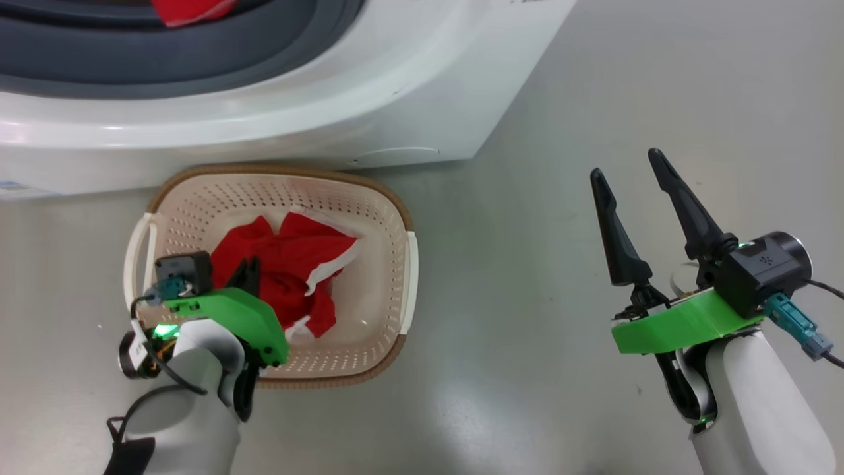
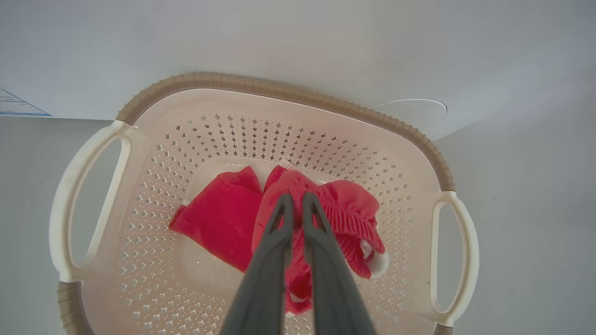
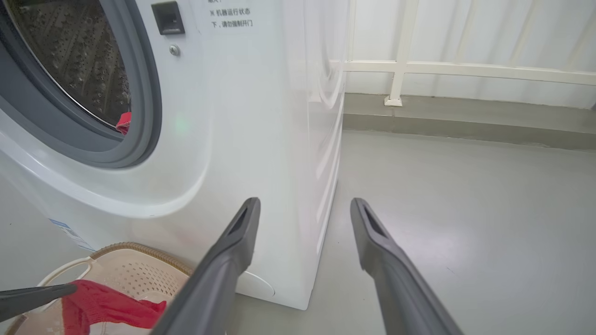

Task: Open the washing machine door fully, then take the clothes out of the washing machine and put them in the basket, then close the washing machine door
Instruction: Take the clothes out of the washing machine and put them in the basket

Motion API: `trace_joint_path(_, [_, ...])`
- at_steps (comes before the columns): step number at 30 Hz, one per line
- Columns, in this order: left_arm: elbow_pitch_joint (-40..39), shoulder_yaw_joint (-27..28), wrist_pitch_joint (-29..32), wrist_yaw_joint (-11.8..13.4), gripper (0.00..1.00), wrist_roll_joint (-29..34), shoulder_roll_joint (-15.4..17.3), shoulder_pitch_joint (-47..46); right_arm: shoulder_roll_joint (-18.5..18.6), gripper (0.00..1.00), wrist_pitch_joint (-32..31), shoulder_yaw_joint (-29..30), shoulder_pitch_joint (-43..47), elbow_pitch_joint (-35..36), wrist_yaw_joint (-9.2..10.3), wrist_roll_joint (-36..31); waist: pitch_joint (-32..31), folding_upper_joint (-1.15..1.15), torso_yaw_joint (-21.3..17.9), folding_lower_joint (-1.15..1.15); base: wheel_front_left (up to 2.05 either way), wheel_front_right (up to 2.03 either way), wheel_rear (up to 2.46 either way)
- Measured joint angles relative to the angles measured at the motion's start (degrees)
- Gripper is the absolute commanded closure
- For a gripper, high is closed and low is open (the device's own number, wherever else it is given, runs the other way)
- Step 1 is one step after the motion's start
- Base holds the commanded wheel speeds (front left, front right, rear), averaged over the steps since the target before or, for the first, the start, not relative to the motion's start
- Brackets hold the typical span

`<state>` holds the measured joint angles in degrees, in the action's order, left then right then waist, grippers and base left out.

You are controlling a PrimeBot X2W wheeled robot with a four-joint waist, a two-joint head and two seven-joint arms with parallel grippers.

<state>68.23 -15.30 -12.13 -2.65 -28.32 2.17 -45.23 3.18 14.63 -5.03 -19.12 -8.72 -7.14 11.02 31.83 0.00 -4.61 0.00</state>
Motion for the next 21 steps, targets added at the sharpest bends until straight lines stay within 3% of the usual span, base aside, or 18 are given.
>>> trace_joint_path(12, [5.14, -1.52, 5.01, -1.91, 1.0, -1.02, -0.38, -3.23, 0.0, 0.0, 0.0, -0.99, -1.3, -1.47, 0.0, 0.35, 2.77, 0.0, -2.07, 0.0, 0.0, 0.0, 0.0])
trace_joint_path(14, [5.35, -1.57, 5.0, -1.93, 0.74, -1.02, -0.38, -3.23, 0.0, 0.0, 0.0, -1.0, -1.3, -1.72, 0.0, 0.55, 2.72, 0.0, -2.2, 0.0, 0.0, 0.0, 0.0])
trace_joint_path(15, [5.46, -1.6, 4.99, -1.93, 0.14, -1.02, -0.37, -3.23, 0.0, 0.0, 0.0, -0.99, -1.3, -1.82, 0.0, 0.64, 2.61, 0.0, -2.2, 0.0, 0.0, 0.0, 0.0])
trace_joint_path(16, [5.55, -1.69, 4.88, -1.93, 0.0, -1.02, -0.35, -3.23, -0.01, 0.0, 0.0, -0.99, -1.3, -1.93, 0.0, 0.82, 2.48, 0.0, -2.18, 0.0, 0.0, 0.0, 0.0])
trace_joint_path(21, [5.81, -2.11, 2.32, -1.92, 0.0, -1.02, -0.34, -3.22, -0.01, 0.0, 0.0, -0.77, -1.3, -2.61, 0.0, 1.11, 1.5, 0.0, -1.72, 0.0, 0.0, 0.0, 0.0])
